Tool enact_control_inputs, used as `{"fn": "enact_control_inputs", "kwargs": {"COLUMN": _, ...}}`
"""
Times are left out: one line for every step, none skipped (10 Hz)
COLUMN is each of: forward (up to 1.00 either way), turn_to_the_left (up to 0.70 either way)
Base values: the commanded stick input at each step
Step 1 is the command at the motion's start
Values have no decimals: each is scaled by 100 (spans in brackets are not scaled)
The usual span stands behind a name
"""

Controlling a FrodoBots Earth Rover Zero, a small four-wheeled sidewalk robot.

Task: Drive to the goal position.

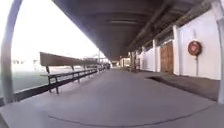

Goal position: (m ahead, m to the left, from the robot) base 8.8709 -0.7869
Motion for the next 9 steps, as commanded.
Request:
{"fn": "enact_control_inputs", "kwargs": {"forward": 70, "turn_to_the_left": 0}}
{"fn": "enact_control_inputs", "kwargs": {"forward": 70, "turn_to_the_left": 0}}
{"fn": "enact_control_inputs", "kwargs": {"forward": 70, "turn_to_the_left": 0}}
{"fn": "enact_control_inputs", "kwargs": {"forward": 70, "turn_to_the_left": 0}}
{"fn": "enact_control_inputs", "kwargs": {"forward": 70, "turn_to_the_left": 0}}
{"fn": "enact_control_inputs", "kwargs": {"forward": 70, "turn_to_the_left": 0}}
{"fn": "enact_control_inputs", "kwargs": {"forward": 70, "turn_to_the_left": 0}}
{"fn": "enact_control_inputs", "kwargs": {"forward": 70, "turn_to_the_left": 0}}
{"fn": "enact_control_inputs", "kwargs": {"forward": 70, "turn_to_the_left": 0}}
